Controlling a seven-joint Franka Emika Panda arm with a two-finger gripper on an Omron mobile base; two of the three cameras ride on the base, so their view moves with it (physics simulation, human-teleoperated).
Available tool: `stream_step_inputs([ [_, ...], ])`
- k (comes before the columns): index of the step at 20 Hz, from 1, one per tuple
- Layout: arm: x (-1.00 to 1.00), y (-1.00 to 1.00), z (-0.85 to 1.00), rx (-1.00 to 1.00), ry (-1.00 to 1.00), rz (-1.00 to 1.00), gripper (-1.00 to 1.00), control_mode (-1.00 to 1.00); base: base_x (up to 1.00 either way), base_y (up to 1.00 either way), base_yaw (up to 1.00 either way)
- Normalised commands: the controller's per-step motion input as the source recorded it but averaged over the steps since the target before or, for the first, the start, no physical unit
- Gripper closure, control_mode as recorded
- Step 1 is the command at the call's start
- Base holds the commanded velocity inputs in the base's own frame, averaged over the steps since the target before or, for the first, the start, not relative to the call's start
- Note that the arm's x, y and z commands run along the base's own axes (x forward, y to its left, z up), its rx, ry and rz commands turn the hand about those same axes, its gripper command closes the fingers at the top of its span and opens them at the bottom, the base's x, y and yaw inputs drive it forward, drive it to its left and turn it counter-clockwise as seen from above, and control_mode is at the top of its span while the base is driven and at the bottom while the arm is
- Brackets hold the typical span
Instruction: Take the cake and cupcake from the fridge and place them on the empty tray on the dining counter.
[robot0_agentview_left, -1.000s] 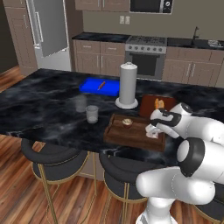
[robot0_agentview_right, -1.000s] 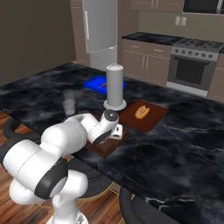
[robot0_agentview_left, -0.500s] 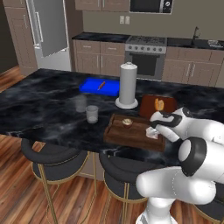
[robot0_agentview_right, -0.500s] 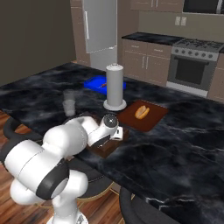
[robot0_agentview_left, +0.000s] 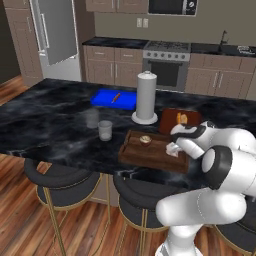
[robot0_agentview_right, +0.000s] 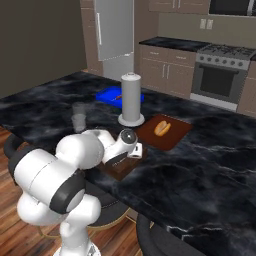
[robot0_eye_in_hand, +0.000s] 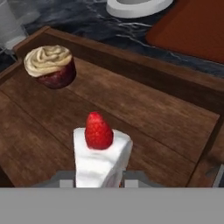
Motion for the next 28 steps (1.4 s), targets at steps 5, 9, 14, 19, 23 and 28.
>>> stream_step_inputs([
  [5, -0.1, -0.02, 0.0, 0.0, -0.01, 0.0, -1.0, -1.0, 0.0, 0.0, 0.0],
  [9, -0.3, 0.0, 0.08, 0.0, -0.01, 0.0, -1.0, -1.0, 0.0, 0.0, 0.0],
  [14, -0.1, 0.05, 0.38, 0.0, -0.01, 0.0, -1.0, -1.0, 0.0, 0.0, 0.0],
  [19, -0.09, -0.05, 0.97, 0.0, 0.06, -0.01, -1.0, -1.0, 0.0, 0.0, 0.0],
  [23, -0.72, -0.09, 0.99, 0.0, 0.06, -0.01, -1.0, -1.0, 0.0, 0.0, 0.0],
  [28, -1.0, -0.01, 0.72, 0.0, 0.07, -0.09, -1.0, -1.0, 0.0, 0.0, 0.0],
])
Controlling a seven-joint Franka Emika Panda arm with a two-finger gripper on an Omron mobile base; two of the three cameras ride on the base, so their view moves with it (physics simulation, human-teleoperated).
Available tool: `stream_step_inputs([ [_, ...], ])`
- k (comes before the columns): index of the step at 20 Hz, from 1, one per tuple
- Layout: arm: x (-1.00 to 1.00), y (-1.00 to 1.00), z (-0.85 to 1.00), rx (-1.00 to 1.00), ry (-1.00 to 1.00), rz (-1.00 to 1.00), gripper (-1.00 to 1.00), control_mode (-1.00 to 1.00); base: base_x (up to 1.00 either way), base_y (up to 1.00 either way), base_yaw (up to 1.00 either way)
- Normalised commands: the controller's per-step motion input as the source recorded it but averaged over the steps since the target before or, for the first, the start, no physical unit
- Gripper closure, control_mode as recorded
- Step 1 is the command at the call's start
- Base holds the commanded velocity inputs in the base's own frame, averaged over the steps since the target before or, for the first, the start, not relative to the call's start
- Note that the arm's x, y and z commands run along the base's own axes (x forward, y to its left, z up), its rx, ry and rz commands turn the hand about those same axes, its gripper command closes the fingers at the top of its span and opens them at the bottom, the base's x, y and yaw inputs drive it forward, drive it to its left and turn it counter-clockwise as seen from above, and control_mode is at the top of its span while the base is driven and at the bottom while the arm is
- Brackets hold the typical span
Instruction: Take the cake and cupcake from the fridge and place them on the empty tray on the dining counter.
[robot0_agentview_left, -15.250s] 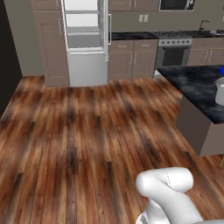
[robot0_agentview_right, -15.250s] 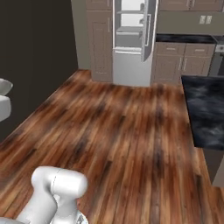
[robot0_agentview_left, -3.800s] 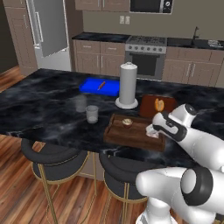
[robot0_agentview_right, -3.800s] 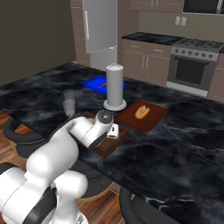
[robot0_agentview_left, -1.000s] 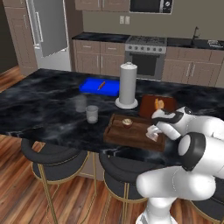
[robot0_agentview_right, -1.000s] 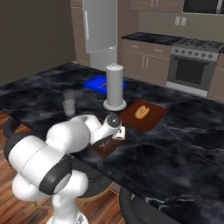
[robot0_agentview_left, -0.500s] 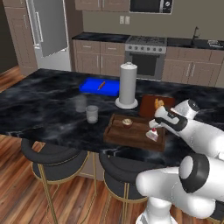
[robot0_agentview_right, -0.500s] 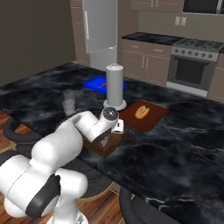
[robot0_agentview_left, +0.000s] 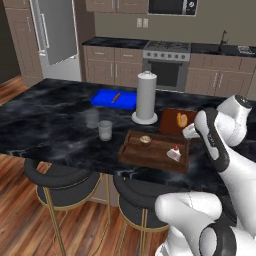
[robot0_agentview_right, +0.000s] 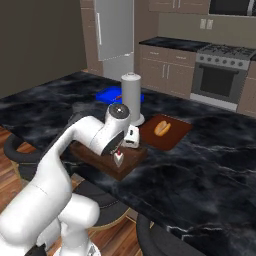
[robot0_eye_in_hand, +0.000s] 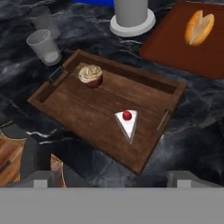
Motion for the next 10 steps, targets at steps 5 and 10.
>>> stream_step_inputs([
  [5, -1.0, 0.03, 0.4, 0.0, 0.02, -0.12, -1.0, -1.0, 0.0, 0.0, 0.0],
  [10, -1.0, 0.3, 0.46, 0.0, -0.05, -0.06, -1.0, -1.0, 0.0, 0.0, 0.0],
])
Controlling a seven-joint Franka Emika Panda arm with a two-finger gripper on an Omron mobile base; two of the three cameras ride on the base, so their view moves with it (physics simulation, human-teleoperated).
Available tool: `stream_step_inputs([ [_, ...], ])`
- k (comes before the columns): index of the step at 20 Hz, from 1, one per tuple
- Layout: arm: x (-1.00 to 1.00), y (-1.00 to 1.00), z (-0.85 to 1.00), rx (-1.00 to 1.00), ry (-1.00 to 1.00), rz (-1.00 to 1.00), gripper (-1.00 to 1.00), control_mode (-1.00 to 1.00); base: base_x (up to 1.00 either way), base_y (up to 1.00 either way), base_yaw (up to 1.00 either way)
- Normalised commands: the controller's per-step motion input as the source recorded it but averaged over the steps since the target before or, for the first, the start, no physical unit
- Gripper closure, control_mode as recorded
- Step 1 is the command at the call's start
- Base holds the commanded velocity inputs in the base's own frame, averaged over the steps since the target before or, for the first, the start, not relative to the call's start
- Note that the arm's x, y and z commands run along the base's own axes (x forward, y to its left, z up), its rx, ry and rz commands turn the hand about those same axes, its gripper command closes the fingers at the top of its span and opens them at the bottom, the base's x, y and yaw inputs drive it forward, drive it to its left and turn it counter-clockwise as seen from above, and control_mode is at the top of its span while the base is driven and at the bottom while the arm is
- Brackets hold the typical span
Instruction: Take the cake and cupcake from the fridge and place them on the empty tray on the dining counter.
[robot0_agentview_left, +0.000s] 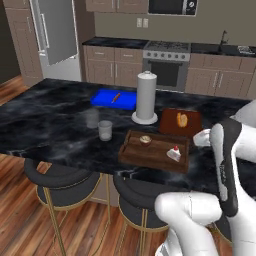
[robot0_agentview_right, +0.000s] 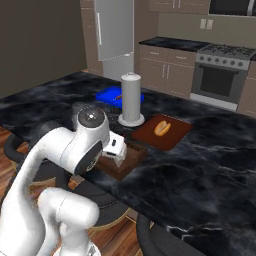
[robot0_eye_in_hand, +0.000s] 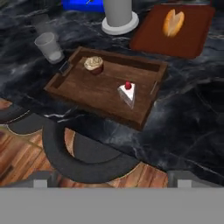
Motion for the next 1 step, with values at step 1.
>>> stream_step_inputs([
  [1, -1.0, 0.65, 0.42, 0.0, -0.16, 0.0, -1.0, -1.0, 0.0, 0.0, 0.0],
])
